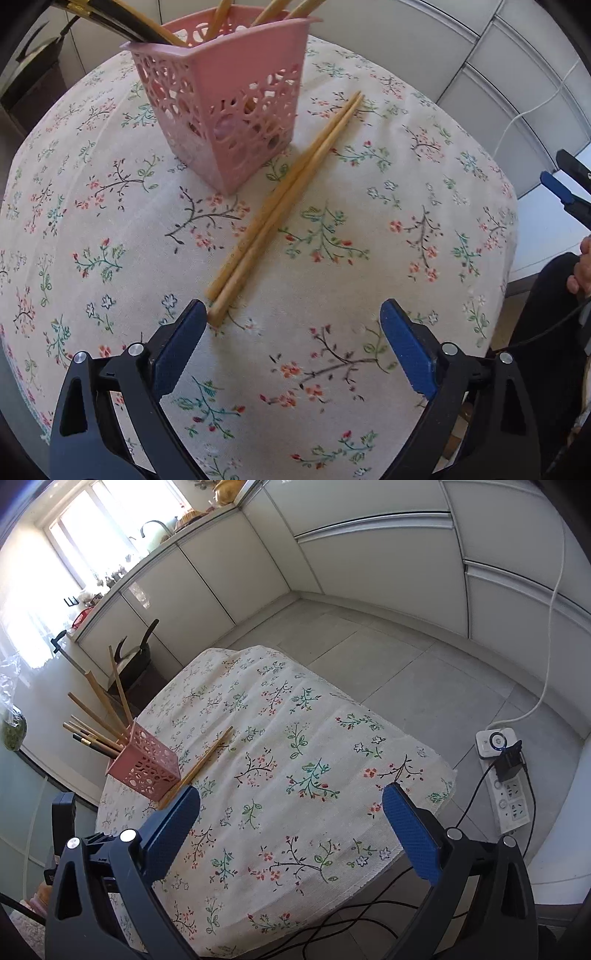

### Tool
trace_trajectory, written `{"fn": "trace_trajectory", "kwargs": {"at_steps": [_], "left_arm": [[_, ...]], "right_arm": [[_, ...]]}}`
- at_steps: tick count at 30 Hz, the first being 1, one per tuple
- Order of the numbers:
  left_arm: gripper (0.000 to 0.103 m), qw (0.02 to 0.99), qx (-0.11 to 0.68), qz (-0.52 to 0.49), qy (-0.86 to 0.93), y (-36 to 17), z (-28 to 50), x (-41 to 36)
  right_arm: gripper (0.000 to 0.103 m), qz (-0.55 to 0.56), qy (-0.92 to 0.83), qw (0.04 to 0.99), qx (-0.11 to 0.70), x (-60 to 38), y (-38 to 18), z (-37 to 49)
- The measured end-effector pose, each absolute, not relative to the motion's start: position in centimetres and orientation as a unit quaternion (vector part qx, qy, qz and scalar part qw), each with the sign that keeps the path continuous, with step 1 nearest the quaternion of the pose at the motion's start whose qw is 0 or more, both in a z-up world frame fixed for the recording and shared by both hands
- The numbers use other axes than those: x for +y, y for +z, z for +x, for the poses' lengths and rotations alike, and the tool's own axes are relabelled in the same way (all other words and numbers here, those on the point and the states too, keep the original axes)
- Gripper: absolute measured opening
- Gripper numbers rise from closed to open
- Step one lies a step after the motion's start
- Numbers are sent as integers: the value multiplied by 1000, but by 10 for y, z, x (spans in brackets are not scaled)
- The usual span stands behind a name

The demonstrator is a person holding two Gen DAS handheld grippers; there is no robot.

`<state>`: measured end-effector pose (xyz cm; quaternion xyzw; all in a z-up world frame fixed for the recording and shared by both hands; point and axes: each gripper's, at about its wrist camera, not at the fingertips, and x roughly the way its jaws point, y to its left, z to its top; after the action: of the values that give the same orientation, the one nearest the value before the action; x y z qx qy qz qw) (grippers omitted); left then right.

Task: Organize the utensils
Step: 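Lower the left tool onto the last two chopsticks and grasp one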

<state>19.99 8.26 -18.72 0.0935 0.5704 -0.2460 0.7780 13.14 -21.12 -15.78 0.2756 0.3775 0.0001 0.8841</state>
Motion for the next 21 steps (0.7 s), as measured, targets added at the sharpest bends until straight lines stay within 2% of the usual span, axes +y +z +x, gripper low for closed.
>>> {"fn": "trace_trajectory", "kwargs": {"at_steps": [4, 5, 8, 12, 13, 14, 16, 21], "left_arm": [[83, 771, 569, 130, -255, -193, 197, 68], [74, 771, 565, 141, -258, -192, 194, 65], [56, 772, 561, 158, -256, -191, 195, 53], [40, 773, 553, 191, -245, -192, 193, 36], [32, 772, 551, 198, -246, -191, 191, 30], [18, 769, 551, 203, -251, -191, 189, 25], [7, 763, 547, 226, -260, -193, 183, 11], [6, 767, 536, 249, -251, -193, 175, -5]], "right_arm": [[96, 292, -11, 874, 388, -217, -164, 134], [96, 295, -12, 871, 391, -218, -165, 134], [96, 299, -17, 869, 394, -218, -166, 135], [96, 295, -18, 869, 398, -217, -167, 135], [96, 295, -19, 869, 398, -217, -167, 134], [96, 295, -20, 869, 397, -217, -167, 134], [96, 298, -23, 867, 398, -218, -168, 134], [96, 304, -25, 865, 398, -220, -169, 134]]}}
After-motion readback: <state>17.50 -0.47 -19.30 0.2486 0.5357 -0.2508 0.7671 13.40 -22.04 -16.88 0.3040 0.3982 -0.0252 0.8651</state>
